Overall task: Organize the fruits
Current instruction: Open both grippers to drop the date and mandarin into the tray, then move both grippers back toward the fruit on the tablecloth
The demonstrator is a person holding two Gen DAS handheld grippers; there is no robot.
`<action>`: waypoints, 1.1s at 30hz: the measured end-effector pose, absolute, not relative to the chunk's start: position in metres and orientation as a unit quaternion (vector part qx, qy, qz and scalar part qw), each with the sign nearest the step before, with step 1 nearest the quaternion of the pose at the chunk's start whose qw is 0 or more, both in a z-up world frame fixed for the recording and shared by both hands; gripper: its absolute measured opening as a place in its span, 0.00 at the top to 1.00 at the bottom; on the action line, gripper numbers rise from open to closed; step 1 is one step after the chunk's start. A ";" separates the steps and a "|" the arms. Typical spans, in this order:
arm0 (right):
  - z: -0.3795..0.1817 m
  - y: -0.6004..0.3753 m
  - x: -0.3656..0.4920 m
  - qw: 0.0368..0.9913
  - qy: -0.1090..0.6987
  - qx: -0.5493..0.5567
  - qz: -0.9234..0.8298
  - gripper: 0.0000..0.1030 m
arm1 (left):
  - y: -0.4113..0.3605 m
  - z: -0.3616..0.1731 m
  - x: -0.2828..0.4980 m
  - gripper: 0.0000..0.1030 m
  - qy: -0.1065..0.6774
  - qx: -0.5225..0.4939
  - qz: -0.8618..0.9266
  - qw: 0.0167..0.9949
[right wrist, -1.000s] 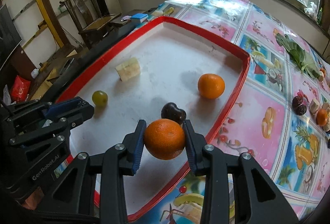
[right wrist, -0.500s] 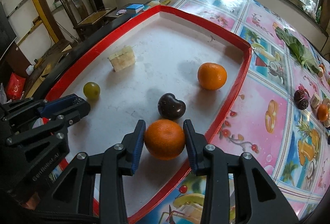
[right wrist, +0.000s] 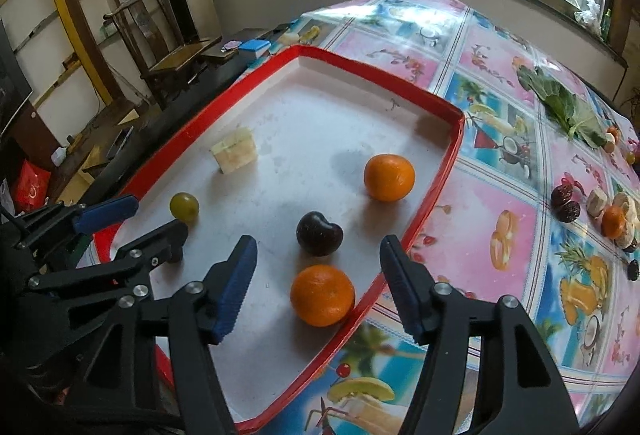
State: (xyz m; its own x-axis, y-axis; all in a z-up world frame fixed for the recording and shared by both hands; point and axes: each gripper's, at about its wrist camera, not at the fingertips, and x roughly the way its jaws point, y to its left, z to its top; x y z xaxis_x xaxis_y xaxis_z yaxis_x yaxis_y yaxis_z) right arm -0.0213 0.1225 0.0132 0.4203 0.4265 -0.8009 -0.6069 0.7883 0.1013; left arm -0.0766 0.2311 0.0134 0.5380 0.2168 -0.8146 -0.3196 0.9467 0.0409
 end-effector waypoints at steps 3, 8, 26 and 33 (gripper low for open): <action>0.017 0.121 -0.021 0.839 0.438 -0.100 0.308 0.37 | 0.229 0.017 -0.076 0.49 0.453 -0.053 0.153 0.877; 0.023 0.116 -0.021 0.843 0.432 -0.093 0.307 0.37 | 0.223 0.024 -0.074 0.48 0.447 -0.050 0.149 0.881; 0.047 0.018 -0.003 0.880 0.415 -0.030 0.230 0.36 | 0.124 0.045 -0.033 0.45 0.434 0.003 0.063 0.899; 0.043 -0.062 0.011 0.892 0.423 0.000 0.161 0.36 | 0.058 0.042 -0.004 0.43 0.442 0.016 -0.003 0.897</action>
State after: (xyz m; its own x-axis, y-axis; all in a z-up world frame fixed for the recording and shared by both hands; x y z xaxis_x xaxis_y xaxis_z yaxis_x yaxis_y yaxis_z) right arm 0.0108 -0.0618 0.0429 0.5909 0.2868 -0.7541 -0.2872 0.9482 0.1357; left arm -0.0042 0.0578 0.0423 0.6095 0.0078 -0.7927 0.0204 0.9995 0.0255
